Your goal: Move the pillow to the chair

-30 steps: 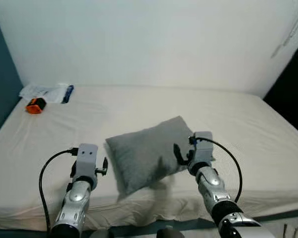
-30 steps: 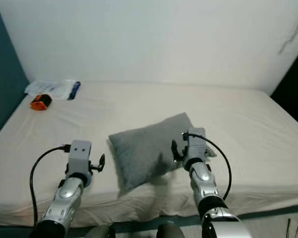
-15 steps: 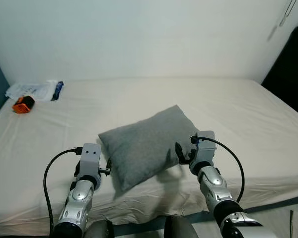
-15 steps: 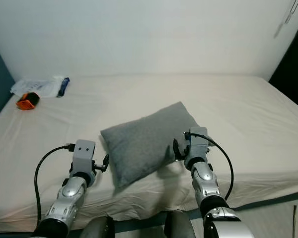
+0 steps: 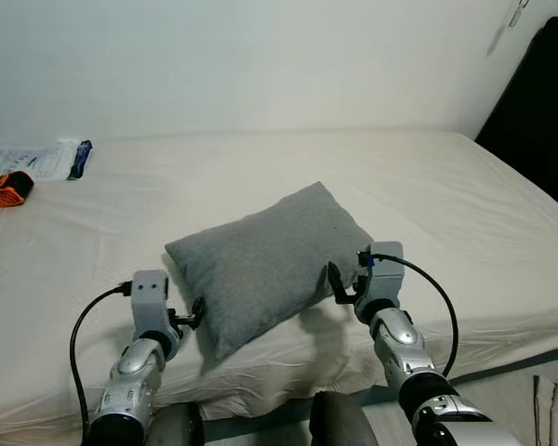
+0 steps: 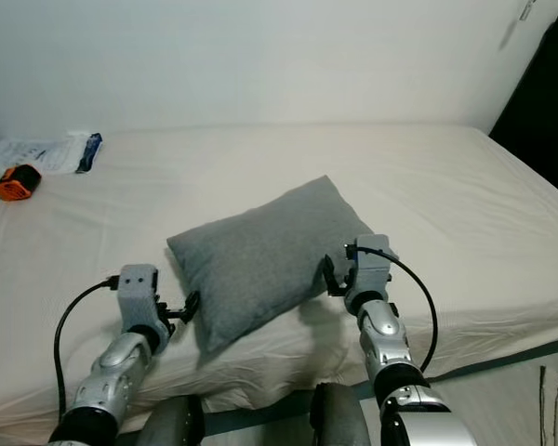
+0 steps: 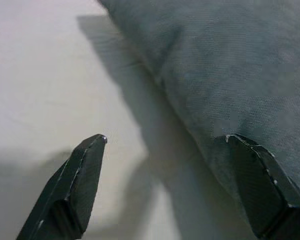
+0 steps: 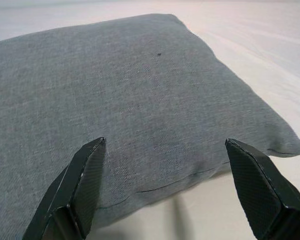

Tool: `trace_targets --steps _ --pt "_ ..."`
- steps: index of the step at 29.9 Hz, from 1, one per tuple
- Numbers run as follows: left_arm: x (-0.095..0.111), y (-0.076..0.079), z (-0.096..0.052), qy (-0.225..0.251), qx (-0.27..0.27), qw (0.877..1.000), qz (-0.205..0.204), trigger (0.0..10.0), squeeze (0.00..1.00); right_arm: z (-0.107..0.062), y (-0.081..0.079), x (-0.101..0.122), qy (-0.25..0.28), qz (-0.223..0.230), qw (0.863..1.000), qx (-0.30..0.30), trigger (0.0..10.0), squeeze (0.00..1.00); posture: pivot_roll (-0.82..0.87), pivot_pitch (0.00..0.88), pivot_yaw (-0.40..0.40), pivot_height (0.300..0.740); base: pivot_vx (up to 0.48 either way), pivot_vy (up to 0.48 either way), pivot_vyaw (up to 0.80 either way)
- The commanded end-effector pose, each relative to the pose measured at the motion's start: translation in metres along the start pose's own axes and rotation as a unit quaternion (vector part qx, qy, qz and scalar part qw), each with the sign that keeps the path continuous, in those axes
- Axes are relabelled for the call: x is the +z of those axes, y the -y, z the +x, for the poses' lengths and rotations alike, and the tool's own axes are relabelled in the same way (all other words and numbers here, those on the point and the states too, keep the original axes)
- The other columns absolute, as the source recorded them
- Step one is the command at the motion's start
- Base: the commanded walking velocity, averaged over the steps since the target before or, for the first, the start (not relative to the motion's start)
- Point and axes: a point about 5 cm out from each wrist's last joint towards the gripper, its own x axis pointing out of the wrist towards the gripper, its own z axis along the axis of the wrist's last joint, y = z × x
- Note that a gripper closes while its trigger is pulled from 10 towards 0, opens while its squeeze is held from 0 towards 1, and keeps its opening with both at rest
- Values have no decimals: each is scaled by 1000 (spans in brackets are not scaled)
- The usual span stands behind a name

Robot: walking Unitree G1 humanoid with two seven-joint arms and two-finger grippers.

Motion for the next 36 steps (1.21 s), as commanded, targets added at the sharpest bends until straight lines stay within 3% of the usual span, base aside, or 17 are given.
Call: trace_targets --steps 1,2,5,9,11,12,14,15,17,19,20,21,22,24,25,33,36 --pt "-3 0 -1 -8 -10 999 -41 10000 1000 2 0 4 6 10 1000 3 10000 0 24 0 -108 567 0 0 0" --pt "-3 0 -1 -8 -10 999 -41 10000 1000 2 0 4 6 10 1000 3 10000 0 24 0 -108 567 0 0 0" --pt "-3 -5 -4 6 -39 987 -156 10000 1000 2 -2 4 9 12 1000 10 10000 0 24 0 -105 562 0 0 0" --pt "-3 -6 -4 11 -45 983 -178 10000 1000 2 -2 4 10 15 1000 9 10000 0 25 0 -105 562 0 0 0" --pt "-6 6 -1 11 -74 971 -227 10000 1000 2 -2 4 8 20 1000 7 10000 0 26 0 -109 562 0 0 0" --pt "-6 6 -1 11 -74 971 -227 10000 1000 2 -2 4 8 20 1000 7 10000 0 26 0 -109 562 0 0 0" --pt "-6 26 2 6 -109 962 -252 10000 1000 2 -5 3 11 40 999 17 10000 0 24 0 -107 548 0 0 0" --pt "-6 26 2 6 -109 962 -252 10000 1000 2 -5 3 11 40 999 17 10000 0 24 0 -107 548 0 0 0" --pt "-2 40 6 5 -142 947 -287 10000 1000 2 -5 3 10 33 999 14 10000 0 19 0 -102 538 0 0 0" --pt "-2 40 6 5 -142 947 -287 10000 1000 2 -5 3 10 33 999 14 10000 0 19 0 -102 538 0 0 0" --pt "0 45 7 7 -157 940 -304 10000 1000 3 -5 4 10 31 999 13 10000 0 19 0 -102 538 0 0 0" --pt "5 51 9 13 -176 930 -323 10000 267 3 -5 4 11 30 999 11 10000 0 15 0 -96 538 0 0 0" --pt "10 53 10 22 -191 920 -341 10000 0 3 -4 4 11 28 1000 8 10000 0 15 0 -95 538 0 0 0" --pt "10 53 10 22 -191 920 -341 10000 0 3 -4 4 11 28 1000 8 10000 0 15 0 -95 538 0 0 0" --pt "18 53 12 36 -203 910 -360 10000 0 2 -3 4 11 27 1000 6 10000 0 15 0 -94 538 0 0 0" --pt "31 45 17 64 -192 897 -393 10000 0 1 -1 3 10 29 1000 2 10000 0 12 0 -90 538 0 0 0" --pt "38 54 18 58 -216 902 -370 10000 0 2 -1 3 8 28 1000 2 10000 0 13 0 -93 538 0 0 0"
